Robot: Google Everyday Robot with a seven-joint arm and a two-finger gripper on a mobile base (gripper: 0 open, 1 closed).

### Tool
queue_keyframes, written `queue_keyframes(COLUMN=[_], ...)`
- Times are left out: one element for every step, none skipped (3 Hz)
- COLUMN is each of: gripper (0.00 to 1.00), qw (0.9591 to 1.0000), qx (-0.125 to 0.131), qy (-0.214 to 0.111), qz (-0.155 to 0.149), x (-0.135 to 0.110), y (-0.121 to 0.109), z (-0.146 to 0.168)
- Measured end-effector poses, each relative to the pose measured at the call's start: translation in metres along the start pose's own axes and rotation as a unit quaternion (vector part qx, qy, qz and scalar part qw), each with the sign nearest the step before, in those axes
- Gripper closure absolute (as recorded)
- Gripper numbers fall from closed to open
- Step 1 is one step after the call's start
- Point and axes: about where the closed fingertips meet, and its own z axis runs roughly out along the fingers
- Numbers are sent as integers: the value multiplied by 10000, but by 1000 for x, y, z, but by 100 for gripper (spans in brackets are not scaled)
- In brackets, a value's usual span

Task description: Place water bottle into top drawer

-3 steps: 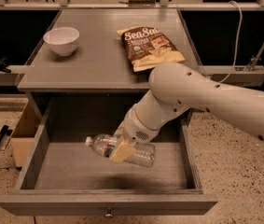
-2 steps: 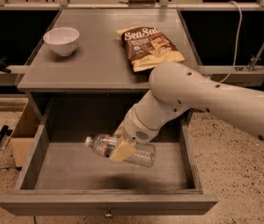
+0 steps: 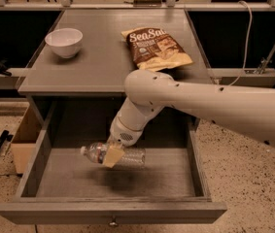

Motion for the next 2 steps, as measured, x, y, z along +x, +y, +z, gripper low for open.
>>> queue_keyframes(gripper=[100,100], qw=[10000,9999], qx=[-21,0], qy=[16,-122], qz=[-2,41], x=[-1,4], y=[-1,3], z=[4,4])
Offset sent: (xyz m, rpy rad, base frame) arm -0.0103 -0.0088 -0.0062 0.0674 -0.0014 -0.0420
